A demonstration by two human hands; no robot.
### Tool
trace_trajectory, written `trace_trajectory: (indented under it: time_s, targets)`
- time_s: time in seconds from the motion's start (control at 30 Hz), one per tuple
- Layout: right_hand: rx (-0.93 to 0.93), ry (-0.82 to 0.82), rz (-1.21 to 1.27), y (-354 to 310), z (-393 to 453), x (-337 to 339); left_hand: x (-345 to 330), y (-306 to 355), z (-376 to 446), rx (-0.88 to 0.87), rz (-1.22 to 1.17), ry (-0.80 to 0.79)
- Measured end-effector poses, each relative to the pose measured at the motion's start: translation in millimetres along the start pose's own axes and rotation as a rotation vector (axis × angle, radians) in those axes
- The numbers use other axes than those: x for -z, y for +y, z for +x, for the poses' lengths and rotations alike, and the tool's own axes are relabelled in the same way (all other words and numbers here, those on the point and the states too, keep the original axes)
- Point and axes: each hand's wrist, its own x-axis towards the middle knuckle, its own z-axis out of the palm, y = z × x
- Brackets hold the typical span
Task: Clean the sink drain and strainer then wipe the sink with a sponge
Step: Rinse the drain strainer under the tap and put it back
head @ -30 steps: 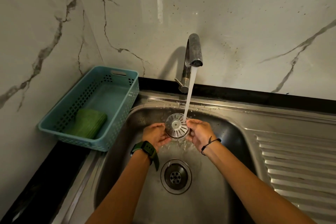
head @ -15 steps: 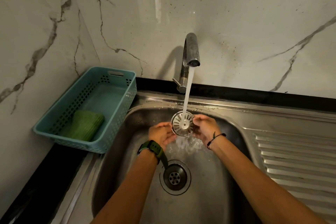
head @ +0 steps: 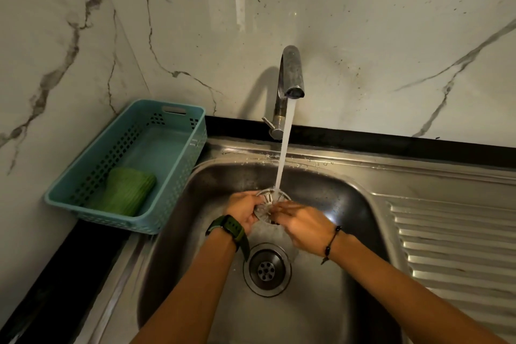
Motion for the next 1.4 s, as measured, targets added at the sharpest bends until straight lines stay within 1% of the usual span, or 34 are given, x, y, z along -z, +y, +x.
trace_trajectory:
  time_s: [0.07, 0.17, 0.2, 0.3, 0.37, 0.53, 0.63, 0.67, 0.73, 0.77, 0.83, 0.87, 0.9, 0.93, 0.97, 1.03, 1.13, 1.23, 1.27, 1.3, 1.37, 1.4]
  targets:
    - [0.011, 0.073, -0.068, -9.9, 2.0, -1.2, -6.4, 3.1, -1.4, -0.084, 0.059, -0.005]
    - [-0.104, 0.186, -0.146, -18.1, 1.1, -3.9, -9.4, 10.1, -3.1, -0.131, 0.054, -0.076]
    - [-0.148, 0.182, -0.135, -20.9, 1.8, -3.9, -9.5, 12.8, -4.0, -0.132, 0.042, -0.095]
    - [-0.191, 0.182, -0.087, -24.2, 11.6, -6.8, -12.0, 15.3, -4.5, -0.146, 0.005, -0.121]
    - [-0.246, 0.153, -0.087, -25.2, 18.3, -4.3, -14.9, 15.8, -5.2, -0.156, -0.015, -0.126]
    - [-0.375, 0.204, -0.124, -32.1, 21.9, -4.8, -17.8, 21.7, -4.3, -0.152, 0.027, -0.071]
    - [-0.451, 0.136, -0.216, -34.5, 24.3, -0.7, -18.7, 20.3, -2.9, -0.132, -0.039, -0.030]
    - [-0.453, 0.141, -0.228, -35.2, 23.9, 0.4, -18.2, 20.2, -1.9, -0.132, -0.063, -0.014]
    - [-0.417, 0.173, -0.247, -36.8, 16.2, 5.4, -16.5, 20.4, 1.0, -0.123, -0.096, 0.029]
    - [-0.360, 0.202, -0.274, -37.6, 12.9, 8.3, -15.0, 20.3, 2.5, -0.115, -0.113, 0.053]
    - [-0.181, 0.266, -0.287, -35.2, 9.2, 6.6, -12.4, 18.1, 4.5, -0.111, -0.149, 0.084]
    - [-0.136, 0.279, -0.271, -33.2, 7.3, 5.9, -11.8, 16.0, 4.3, -0.109, -0.156, 0.090]
    - [-0.112, 0.280, -0.234, -31.2, 7.4, 6.8, -12.4, 13.2, 3.4, -0.104, -0.159, 0.085]
    - [-0.095, 0.241, -0.196, -29.3, 8.9, 7.5, -13.8, 10.3, 1.5, -0.099, -0.160, 0.070]
    - [-0.100, 0.189, -0.182, -28.0, 11.1, 7.3, -15.7, 8.0, -0.7, -0.097, -0.152, 0.055]
    - [-0.146, 0.149, -0.214, -21.6, 13.6, 6.3, -19.8, 7.6, -3.5, -0.117, -0.108, 0.064]
    - [-0.280, 0.135, -0.245, -17.2, 12.3, -0.9, -24.7, 13.5, -4.4, -0.181, -0.088, 0.130]
    - [-0.282, 0.211, -0.307, -20.9, 4.8, 3.5, -26.2, 16.1, -2.9, -0.228, -0.079, 0.174]
    - [-0.251, 0.262, -0.314, -21.6, 3.6, 6.4, -24.9, 15.4, -2.2, -0.225, -0.091, 0.181]
    - [-0.191, 0.347, -0.302, -20.5, 3.1, 7.8, -23.3, 14.0, -1.6, -0.214, -0.108, 0.180]
    - [-0.069, 0.472, -0.213, -17.6, 1.3, 10.9, -19.4, 10.3, -1.5, -0.165, -0.133, 0.132]
    - [-0.039, 0.498, -0.141, -15.4, 1.2, 13.7, -17.5, 8.6, -2.5, -0.124, -0.138, 0.079]
